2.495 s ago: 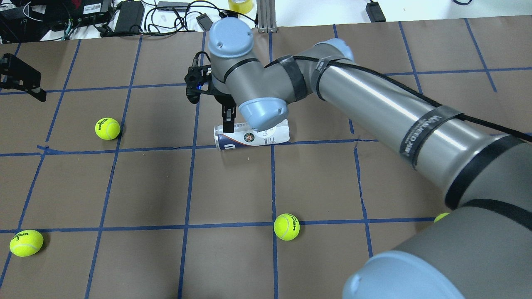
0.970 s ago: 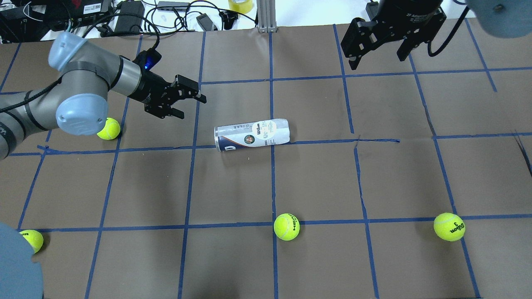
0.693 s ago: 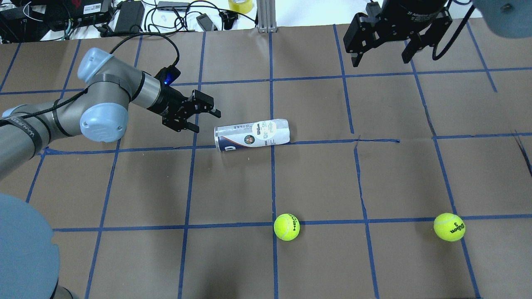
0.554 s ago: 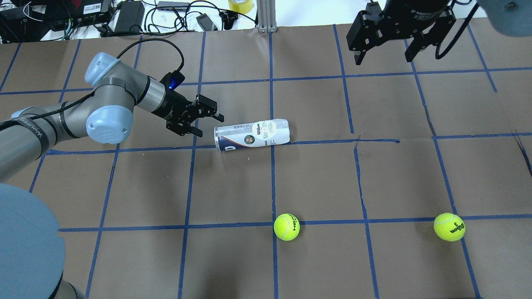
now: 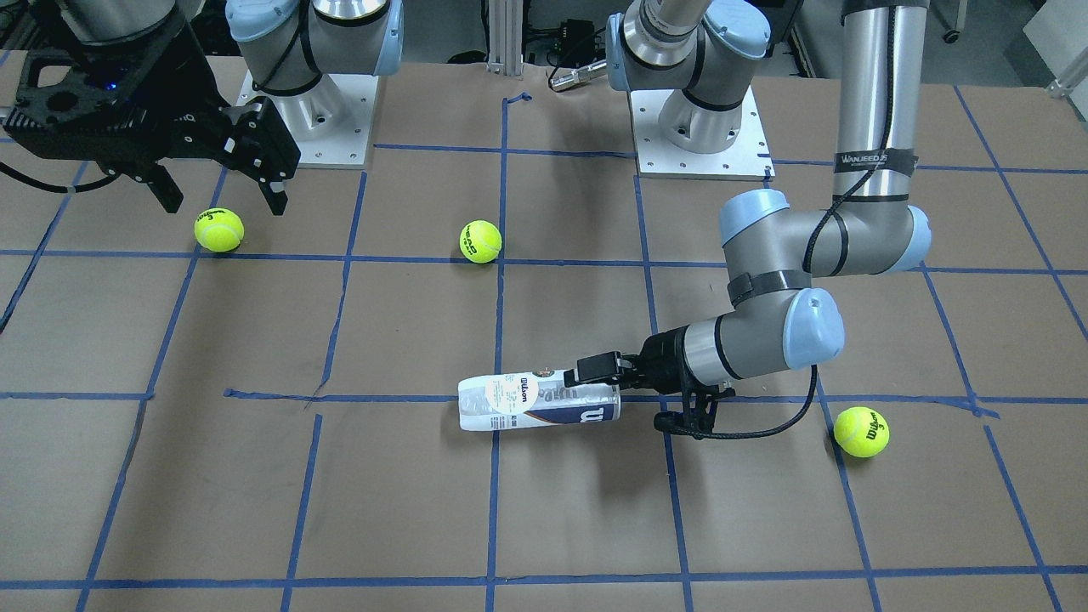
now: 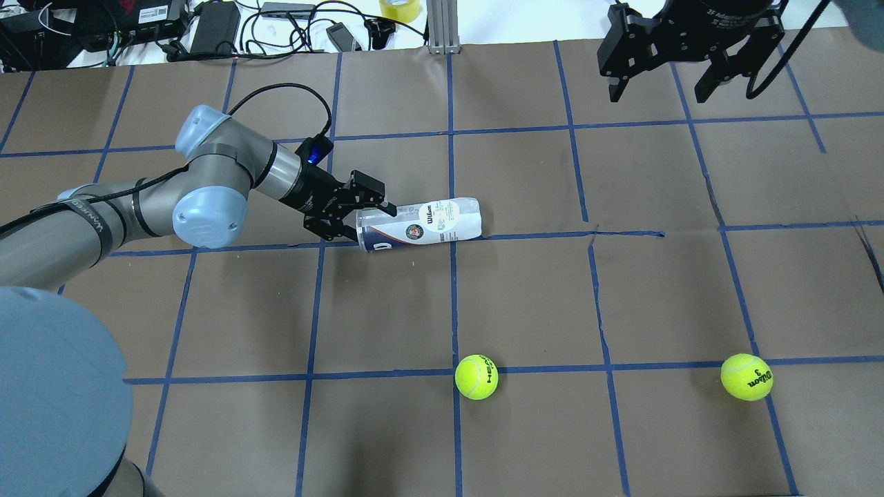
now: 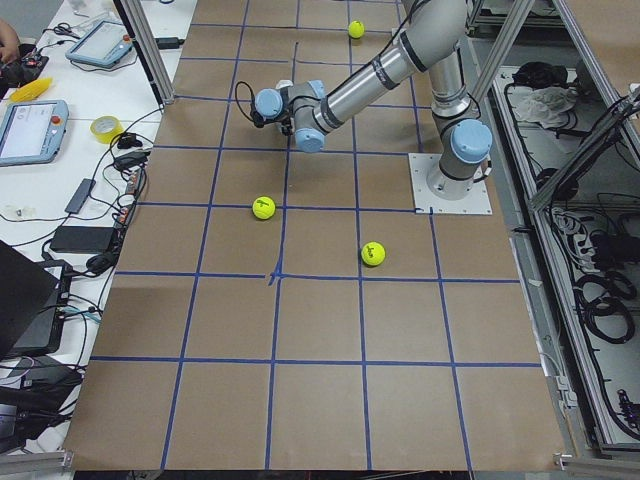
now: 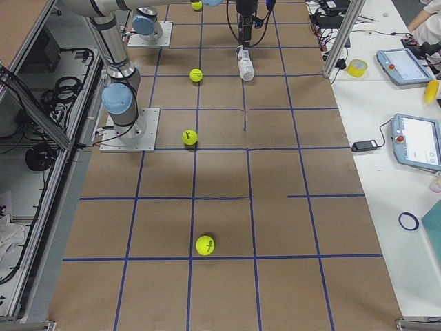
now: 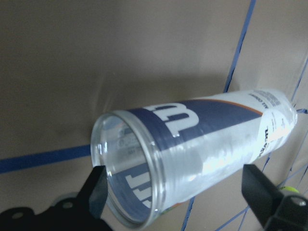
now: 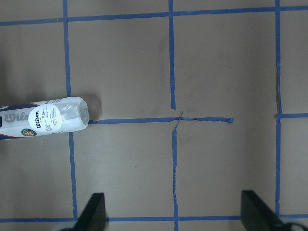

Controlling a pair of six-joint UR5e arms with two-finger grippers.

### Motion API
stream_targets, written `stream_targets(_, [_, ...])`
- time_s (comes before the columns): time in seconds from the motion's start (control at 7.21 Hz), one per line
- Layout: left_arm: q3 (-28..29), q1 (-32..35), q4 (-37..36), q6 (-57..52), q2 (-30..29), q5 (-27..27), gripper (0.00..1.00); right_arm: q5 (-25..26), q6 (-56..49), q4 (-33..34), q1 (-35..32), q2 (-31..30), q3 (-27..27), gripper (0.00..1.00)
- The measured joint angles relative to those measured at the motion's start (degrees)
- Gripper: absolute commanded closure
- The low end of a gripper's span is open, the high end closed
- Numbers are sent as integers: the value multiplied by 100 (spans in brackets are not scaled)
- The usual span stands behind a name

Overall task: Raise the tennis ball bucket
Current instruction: 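Grasp the lying can near its open end with the left gripper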

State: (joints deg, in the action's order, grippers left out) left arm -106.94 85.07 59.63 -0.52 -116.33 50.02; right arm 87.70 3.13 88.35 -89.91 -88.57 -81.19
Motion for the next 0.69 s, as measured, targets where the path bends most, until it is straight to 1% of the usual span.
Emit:
stream_targets(0.14, [-9, 73, -2, 67, -2, -9, 51, 5, 178, 5, -1, -22, -1, 0])
stream_targets(0.28, [-5, 102, 1, 105, -4, -8, 100, 8, 462, -2, -4, -51, -5, 0])
stream_targets(0.55, [25, 109, -15, 362, 14, -1, 100, 8, 806, -11, 2, -85, -68, 0])
stream_targets(0.69, [145, 129, -70, 853, 72, 27, 100, 6, 842, -3, 6, -90, -97, 0])
